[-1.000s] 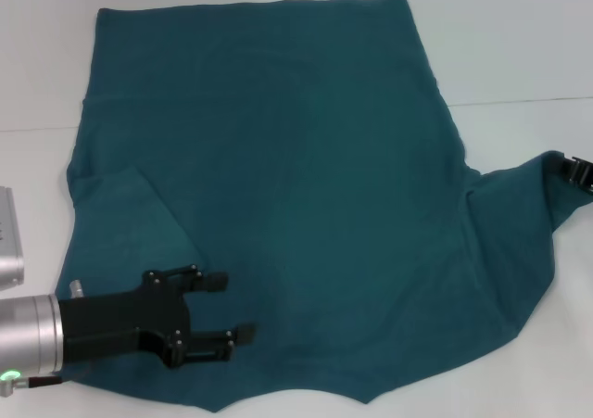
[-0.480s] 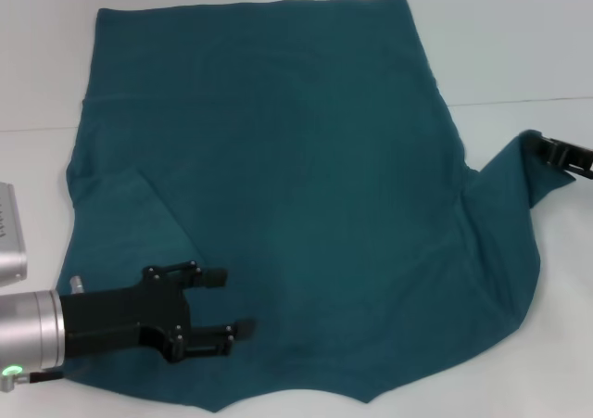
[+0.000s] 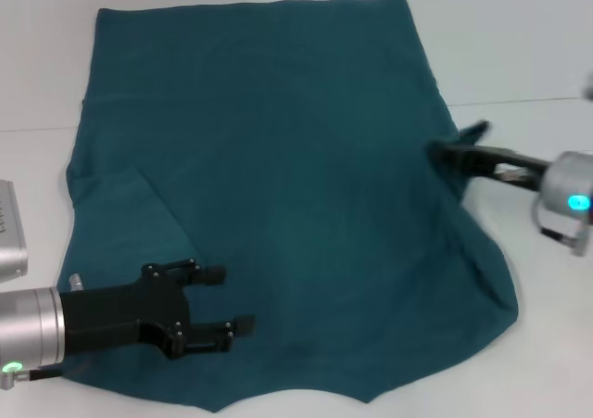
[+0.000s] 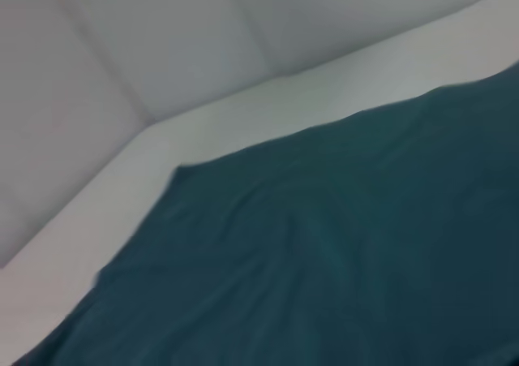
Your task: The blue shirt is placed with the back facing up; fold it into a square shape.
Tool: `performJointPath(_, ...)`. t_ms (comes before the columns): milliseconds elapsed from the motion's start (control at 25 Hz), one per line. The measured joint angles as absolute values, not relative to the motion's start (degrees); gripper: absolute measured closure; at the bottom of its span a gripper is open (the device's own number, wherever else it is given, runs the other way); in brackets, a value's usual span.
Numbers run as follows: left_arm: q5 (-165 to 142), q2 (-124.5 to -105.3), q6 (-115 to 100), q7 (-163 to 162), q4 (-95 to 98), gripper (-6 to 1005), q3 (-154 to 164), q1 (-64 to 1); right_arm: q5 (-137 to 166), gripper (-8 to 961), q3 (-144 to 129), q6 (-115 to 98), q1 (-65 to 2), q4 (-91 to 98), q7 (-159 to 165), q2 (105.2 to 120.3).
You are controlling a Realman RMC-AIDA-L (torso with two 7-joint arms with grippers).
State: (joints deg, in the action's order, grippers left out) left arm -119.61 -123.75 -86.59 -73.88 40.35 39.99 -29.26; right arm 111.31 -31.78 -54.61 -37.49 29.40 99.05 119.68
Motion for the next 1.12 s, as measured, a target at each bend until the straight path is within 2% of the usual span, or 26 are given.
performJointPath(160, -119.61, -123.75, -86.53, -73.91, 40.32, 174, 39.99, -29.27, 111.05, 912, -35.17, -54.95, -41.48, 24.72, 96.02, 119.76)
performJointPath(320, -119.61, -123.75, -86.34, -73.91, 40.14, 174, 39.99, -29.36, 110.06, 910, -36.9, -55.56, -42.58, 24.37, 96.17, 120.07)
performJointPath(640, -119.75, -123.75, -86.3, -74.43, 40.01, 175, 39.99, -29.3, 107.98, 689, -36.68, -59.71, -39.54, 27.22, 97.89, 119.38)
performJointPath(760, -119.73, -123.77, -86.3, -74.65, 39.99, 175, 40.26, -29.29, 109.4, 543, -36.94, -58.95, -38.4, 28.62, 101.8, 118.79)
performJointPath(1000, -119.81, -123.88, -86.42, -74.75, 39.98, 175, 40.47, -29.5, 116.67, 276, -37.45, -60.04, -37.69, 29.57, 114.77, 115.97)
performJointPath(1120, -119.95, -123.92, -86.56, -74.78, 39.99, 175, 40.5, -29.52, 119.47, 159, -37.66, -62.64, -37.09, 31.1, 119.29, 115.3)
